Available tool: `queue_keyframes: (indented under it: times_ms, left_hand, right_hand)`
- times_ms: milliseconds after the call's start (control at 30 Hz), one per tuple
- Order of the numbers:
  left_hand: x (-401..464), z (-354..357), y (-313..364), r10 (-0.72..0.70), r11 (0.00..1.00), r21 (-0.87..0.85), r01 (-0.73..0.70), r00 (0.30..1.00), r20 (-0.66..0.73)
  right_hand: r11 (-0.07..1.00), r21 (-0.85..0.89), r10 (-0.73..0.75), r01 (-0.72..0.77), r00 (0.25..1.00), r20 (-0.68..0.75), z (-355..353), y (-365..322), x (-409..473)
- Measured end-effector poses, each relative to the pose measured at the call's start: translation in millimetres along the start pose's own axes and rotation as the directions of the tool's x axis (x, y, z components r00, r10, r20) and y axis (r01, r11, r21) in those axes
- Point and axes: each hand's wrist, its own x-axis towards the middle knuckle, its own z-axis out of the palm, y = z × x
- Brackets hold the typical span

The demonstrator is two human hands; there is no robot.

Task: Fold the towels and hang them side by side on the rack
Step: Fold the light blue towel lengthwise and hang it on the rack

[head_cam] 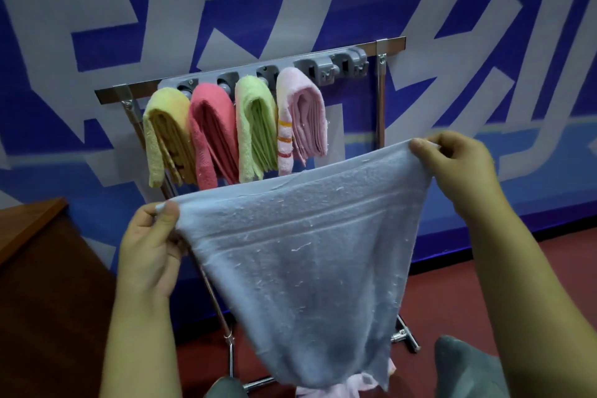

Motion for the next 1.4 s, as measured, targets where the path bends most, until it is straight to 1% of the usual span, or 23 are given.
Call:
queue_keyframes:
  times_ms: [67, 133, 200, 233, 300, 367, 400, 433, 500, 567, 633, 767, 867, 967, 1100, 1300, 1400]
  left_hand:
    - [-2, -1, 7, 0.029, 0.998, -0.048, -0.03, 0.999, -0.02]
    - [-5, -4, 13, 0.028, 0.996, -0.083, -0.03, 0.999, -0.023]
    - [-7, -5, 17, -0.007, 0.996, -0.09, 0.003, 0.999, -0.041]
    - [-7, -5, 17, -0.032, 0.995, -0.091, 0.028, 0.998, -0.047]
    - [-6, -4, 14, -0.1, 0.99, -0.107, 0.094, 0.994, -0.052]
    - [-4, -6, 6, -0.249, 0.958, -0.162, 0.235, 0.966, -0.072]
    - [-4, -6, 1, -0.332, 0.93, -0.198, 0.311, 0.94, -0.083]
    - [-6, -6, -3, -0.399, 0.9, -0.226, 0.372, 0.913, -0.087]
    - [-14, 1, -11, -0.463, 0.865, -0.255, 0.432, 0.884, -0.07]
    - [-24, 13, -15, -0.468, 0.861, -0.251, 0.443, 0.882, -0.049]
    - [-32, 27, -19, -0.451, 0.87, -0.233, 0.434, 0.892, -0.021]
    - [-50, 57, -23, -0.399, 0.897, -0.174, 0.406, 0.914, 0.072]
    - [-63, 76, -22, -0.385, 0.919, -0.052, 0.392, 0.917, 0.106]
    - [-74, 87, -20, -0.376, 0.927, 0.042, 0.374, 0.919, 0.116]
    - [-85, 96, -15, -0.356, 0.931, 0.142, 0.336, 0.923, 0.146]
    - [-89, 101, -12, -0.28, 0.933, 0.265, 0.244, 0.954, 0.108]
    - [-91, 101, -13, -0.235, 0.907, 0.379, 0.185, 0.968, 0.089]
  right_hand:
    - [0.984, 0.163, 0.07, -0.075, 0.997, 0.033, -6, -1, 0]
    - [0.906, 0.38, 0.15, -0.187, 0.981, 0.127, -11, 1, 1]
    - [0.746, 0.578, 0.192, -0.331, 0.938, 0.288, -12, 3, 2]
    - [0.64, 0.646, 0.211, -0.417, 0.903, 0.374, -11, 5, 1]
    - [0.452, 0.701, 0.239, -0.552, 0.832, 0.501, -6, 12, 0]
    - [0.303, 0.712, 0.28, -0.633, 0.773, 0.569, 1, 17, -2]
    - [0.246, 0.707, 0.284, -0.663, 0.747, 0.601, 6, 19, -5]
    - [0.214, 0.693, 0.288, -0.688, 0.723, 0.628, 11, 19, -8]
    - [0.241, 0.664, 0.319, -0.708, 0.704, 0.635, 20, 17, -16]
    - [0.322, 0.64, 0.343, -0.698, 0.716, 0.608, 29, 15, -26]
    - [0.44, 0.614, 0.352, -0.656, 0.755, 0.554, 40, 10, -38]
    - [0.6, 0.567, 0.319, -0.564, 0.819, 0.478, 62, -2, -61]
    - [0.724, 0.501, 0.264, -0.474, 0.862, 0.433, 74, -8, -73]
    - [0.782, 0.465, 0.233, -0.415, 0.887, 0.4, 82, -13, -81]
    - [0.865, 0.406, 0.141, -0.294, 0.92, 0.366, 87, -21, -91]
    - [0.927, 0.331, 0.063, -0.178, 0.942, 0.33, 91, -26, -101]
    - [0.956, 0.267, 0.029, -0.123, 0.944, 0.329, 93, -25, -104]
